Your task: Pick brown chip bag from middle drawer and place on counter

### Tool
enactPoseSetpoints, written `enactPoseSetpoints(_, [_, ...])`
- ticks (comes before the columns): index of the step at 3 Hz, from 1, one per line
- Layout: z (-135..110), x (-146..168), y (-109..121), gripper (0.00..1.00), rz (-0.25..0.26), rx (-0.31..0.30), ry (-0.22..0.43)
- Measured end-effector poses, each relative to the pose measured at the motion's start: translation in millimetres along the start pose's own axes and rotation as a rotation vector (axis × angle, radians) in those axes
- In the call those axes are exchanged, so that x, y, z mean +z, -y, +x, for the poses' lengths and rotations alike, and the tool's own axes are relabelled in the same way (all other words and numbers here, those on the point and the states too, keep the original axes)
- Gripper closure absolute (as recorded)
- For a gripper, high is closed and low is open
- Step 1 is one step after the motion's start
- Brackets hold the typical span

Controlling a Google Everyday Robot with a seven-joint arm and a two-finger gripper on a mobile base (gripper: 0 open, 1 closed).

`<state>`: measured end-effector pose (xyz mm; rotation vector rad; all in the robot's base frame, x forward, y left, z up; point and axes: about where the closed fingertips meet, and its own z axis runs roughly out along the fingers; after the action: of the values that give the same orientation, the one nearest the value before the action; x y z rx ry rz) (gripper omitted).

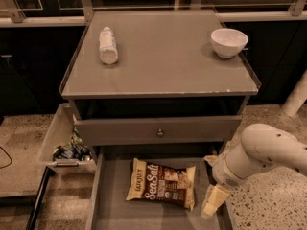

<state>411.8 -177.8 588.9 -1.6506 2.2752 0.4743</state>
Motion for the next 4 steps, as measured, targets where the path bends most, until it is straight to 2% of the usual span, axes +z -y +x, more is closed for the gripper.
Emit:
enactPoseSetpoints(1, [4.5,22.1,0.4,0.0,-0.011,0.01,0.033])
enactPoseSetpoints(2, [5.9,66.3,1.3,0.0,-0.009,-0.021,0.084])
enactPoseSetpoints(4, [-9.2,143.2,13.7,0.0,0.076,-0.13,0.197])
